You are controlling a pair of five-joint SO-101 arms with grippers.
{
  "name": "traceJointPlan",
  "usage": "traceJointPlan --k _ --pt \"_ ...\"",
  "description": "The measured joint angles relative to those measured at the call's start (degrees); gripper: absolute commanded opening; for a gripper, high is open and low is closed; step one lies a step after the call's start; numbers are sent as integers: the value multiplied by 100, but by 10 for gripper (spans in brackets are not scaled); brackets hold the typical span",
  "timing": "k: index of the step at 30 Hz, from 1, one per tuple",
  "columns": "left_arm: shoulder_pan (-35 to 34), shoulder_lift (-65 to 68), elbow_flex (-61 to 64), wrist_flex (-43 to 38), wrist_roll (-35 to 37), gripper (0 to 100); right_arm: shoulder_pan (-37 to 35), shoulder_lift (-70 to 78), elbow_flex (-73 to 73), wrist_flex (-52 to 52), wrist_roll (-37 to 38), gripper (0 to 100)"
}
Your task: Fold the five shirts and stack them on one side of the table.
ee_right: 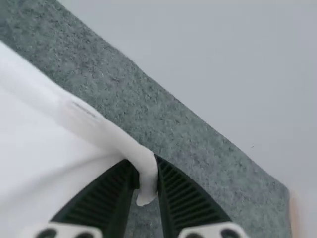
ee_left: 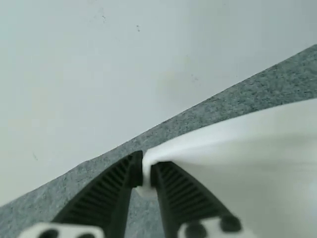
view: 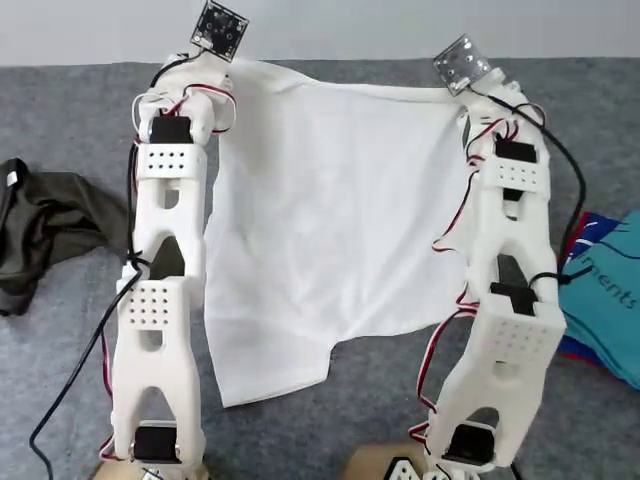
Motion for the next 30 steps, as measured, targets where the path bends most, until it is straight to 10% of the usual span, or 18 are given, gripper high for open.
traceJointPlan --k 30 --pt "97 299 -853 870 0 3 -615 651 -870 -264 -70 11"
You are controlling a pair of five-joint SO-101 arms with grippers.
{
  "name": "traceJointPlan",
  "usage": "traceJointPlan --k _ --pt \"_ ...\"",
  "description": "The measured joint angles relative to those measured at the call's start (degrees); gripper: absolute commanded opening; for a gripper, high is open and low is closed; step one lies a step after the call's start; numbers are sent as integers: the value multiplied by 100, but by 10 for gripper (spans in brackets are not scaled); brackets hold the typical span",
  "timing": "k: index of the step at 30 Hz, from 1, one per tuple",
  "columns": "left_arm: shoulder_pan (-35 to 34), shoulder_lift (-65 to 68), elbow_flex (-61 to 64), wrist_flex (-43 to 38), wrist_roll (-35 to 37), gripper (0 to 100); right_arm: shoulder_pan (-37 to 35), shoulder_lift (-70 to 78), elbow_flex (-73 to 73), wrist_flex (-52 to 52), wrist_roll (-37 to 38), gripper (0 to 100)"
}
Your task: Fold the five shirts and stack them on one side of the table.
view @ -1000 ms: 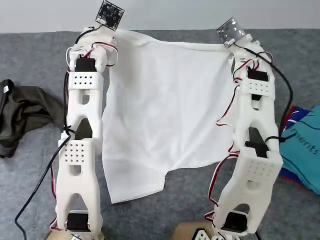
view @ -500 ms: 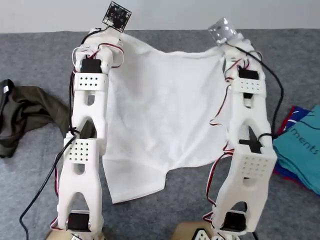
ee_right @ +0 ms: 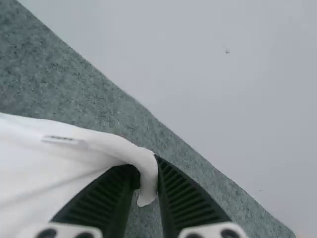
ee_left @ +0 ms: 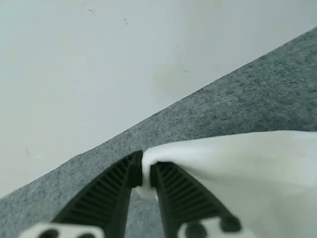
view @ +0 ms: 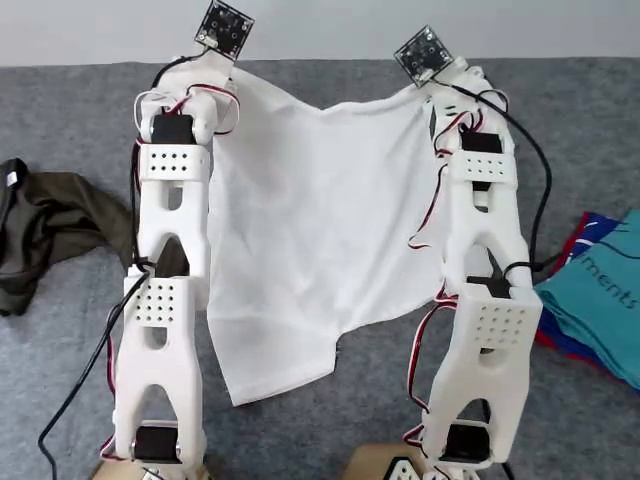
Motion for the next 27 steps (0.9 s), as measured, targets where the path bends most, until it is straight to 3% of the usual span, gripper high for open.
traceJointPlan --k 10,27 --pt "9 0 0 185 -9 3 -229 413 -79 -62 369 11" --pt "18 9 -97 211 -9 3 527 510 -422 -35 536 10"
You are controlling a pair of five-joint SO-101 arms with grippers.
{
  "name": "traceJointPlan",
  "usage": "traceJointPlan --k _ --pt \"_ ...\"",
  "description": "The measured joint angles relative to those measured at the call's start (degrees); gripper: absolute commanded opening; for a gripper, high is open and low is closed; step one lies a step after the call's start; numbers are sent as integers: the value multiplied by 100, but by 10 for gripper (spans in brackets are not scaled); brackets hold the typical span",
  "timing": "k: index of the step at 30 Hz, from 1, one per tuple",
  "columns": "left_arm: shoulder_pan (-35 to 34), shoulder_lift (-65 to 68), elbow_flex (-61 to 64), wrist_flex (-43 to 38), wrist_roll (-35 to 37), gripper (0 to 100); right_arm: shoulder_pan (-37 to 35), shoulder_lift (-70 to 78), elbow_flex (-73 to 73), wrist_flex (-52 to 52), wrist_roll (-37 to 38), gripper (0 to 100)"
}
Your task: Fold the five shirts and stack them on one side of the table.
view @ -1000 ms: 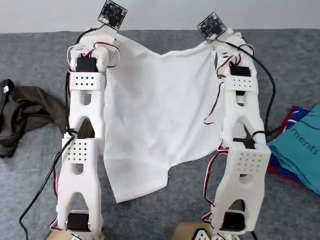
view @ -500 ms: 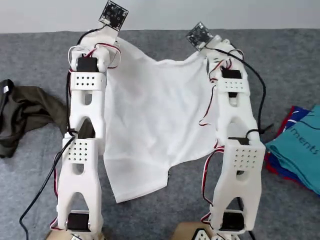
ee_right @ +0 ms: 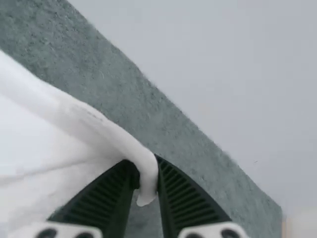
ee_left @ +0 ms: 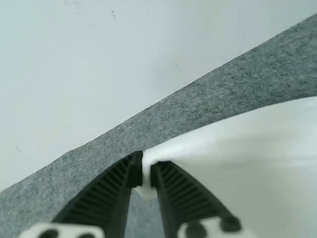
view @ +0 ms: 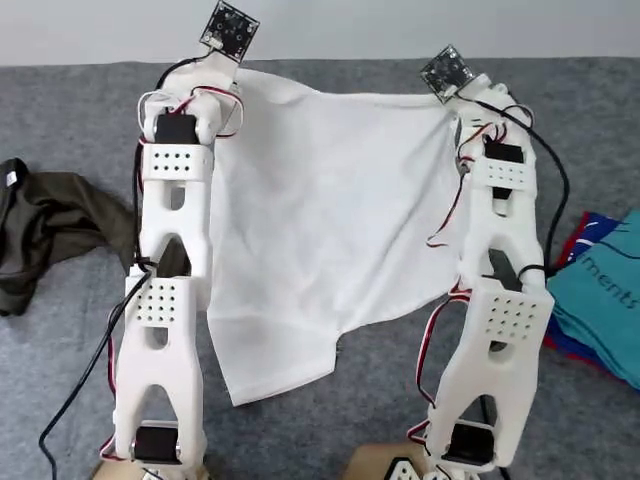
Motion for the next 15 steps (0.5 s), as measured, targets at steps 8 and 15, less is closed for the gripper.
traceJointPlan --k 8,15 --pt "-18 -9 -299 378 0 3 -79 -9 -1134 941 0 10" --pt "-18 -167 -1363 1538 0 2 -149 -70 -2154 2347 0 10"
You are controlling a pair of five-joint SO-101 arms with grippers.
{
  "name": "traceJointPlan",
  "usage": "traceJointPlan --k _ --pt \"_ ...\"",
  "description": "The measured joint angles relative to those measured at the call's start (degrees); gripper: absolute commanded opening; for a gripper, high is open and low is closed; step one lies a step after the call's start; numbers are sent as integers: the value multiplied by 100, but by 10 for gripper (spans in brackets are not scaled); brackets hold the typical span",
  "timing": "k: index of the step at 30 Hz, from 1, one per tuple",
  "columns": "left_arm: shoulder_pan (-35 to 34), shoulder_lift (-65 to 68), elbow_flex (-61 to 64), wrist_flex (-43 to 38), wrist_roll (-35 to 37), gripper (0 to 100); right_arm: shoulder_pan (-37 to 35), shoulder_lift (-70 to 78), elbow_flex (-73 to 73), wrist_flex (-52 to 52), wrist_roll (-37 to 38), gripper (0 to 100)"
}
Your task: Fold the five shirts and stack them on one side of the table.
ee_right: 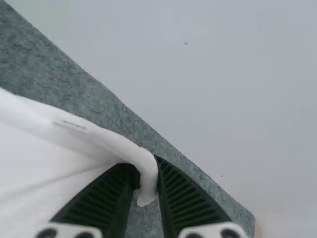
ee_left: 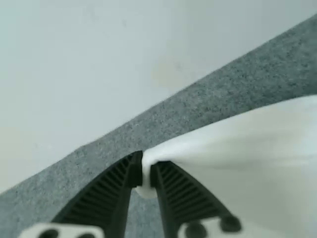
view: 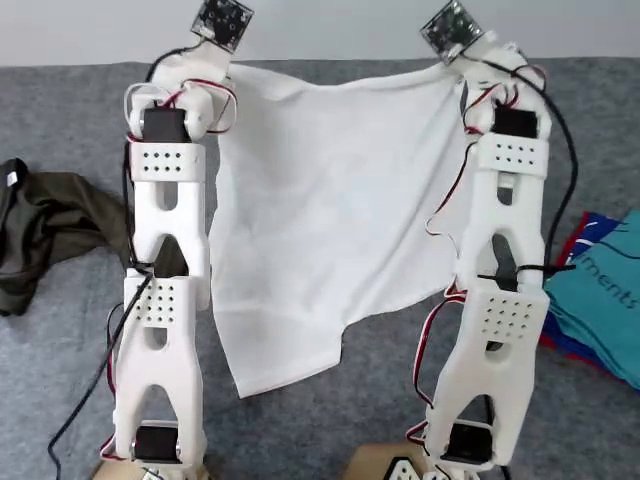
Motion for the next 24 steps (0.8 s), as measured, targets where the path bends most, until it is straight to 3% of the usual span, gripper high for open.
traceJointPlan --k 14,21,24 --pt "316 -2875 -352 862 0 2 -18 -1037 -2514 3666 0 10" --pt "475 -4202 -413 914 -580 2 0 -1758 -3560 5415 0 10" --pt "580 -4747 -413 1143 -800 2 88 -2303 -3596 5609 0 11"
